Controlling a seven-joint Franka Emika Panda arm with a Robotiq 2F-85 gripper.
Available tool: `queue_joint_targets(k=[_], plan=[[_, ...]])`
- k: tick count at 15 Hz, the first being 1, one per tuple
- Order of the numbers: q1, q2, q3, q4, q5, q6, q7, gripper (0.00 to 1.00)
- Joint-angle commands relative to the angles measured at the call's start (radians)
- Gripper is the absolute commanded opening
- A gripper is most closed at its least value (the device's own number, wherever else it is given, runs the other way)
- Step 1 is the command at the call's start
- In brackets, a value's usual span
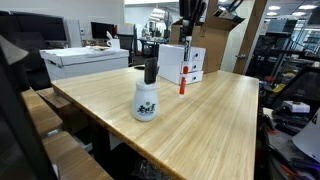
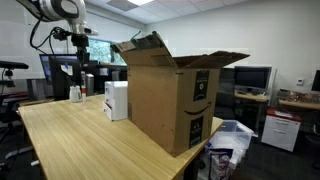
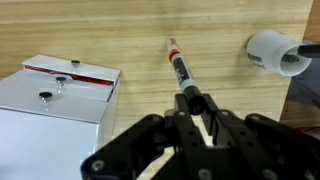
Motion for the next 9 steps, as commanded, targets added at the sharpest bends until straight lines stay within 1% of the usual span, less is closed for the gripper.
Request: queue_joint_targets(k=[1,9], plan=[[-0.018,-0.013,0.016,-0.012,-0.011,0.000,0.020,0.07],[-0.023,-0.013,0.013,-0.012,-0.010,-0.018,0.034,0.07]])
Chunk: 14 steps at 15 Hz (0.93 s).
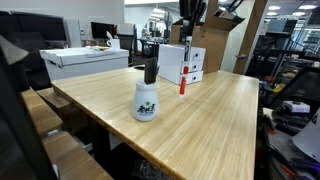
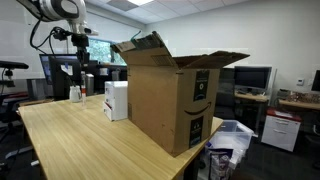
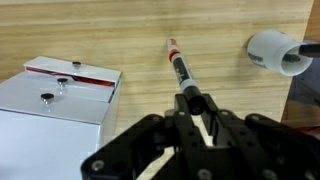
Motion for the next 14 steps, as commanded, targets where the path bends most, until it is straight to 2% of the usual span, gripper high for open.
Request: queue_joint_targets(k=[1,14], plan=[[-0.022,-0.012,0.014,-0.011,-0.009,-0.019,0.036,0.07],[-0.019,-0.018,0.030,-0.008,-0.006,-0.024,0.076,0.07]])
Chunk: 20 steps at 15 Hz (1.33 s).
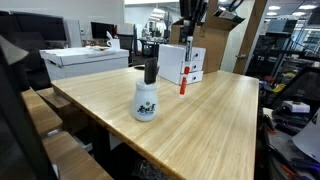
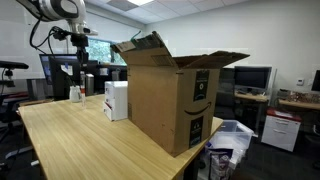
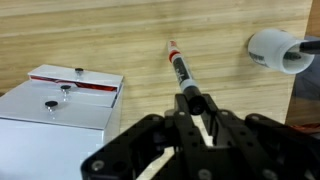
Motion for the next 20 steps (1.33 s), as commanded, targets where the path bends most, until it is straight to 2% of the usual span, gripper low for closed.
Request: queue_joint_targets(k=[1,20], plan=[[-0.010,-0.017,0.020,-0.008,-0.005,-0.013,0.030,0.07],[-0.013,-0.031,0.032,-0.004,-0.014,-0.012,0.041,0.07]])
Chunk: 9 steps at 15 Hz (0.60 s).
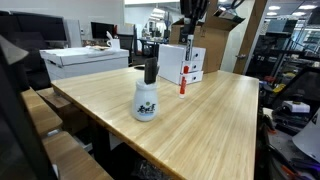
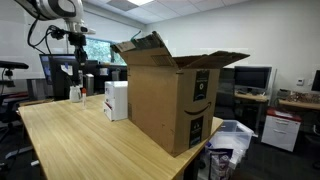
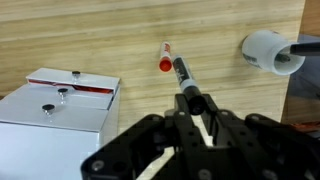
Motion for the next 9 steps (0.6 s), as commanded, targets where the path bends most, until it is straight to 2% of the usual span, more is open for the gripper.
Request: queue_joint_targets(k=[1,9], plan=[[-0.014,-0.022,0.009,-0.007,-0.016,-0.005,0.008,0.07],[-0.020,-0.017,0.007,-0.007,-0.043,-0.003,0.012,0.07]])
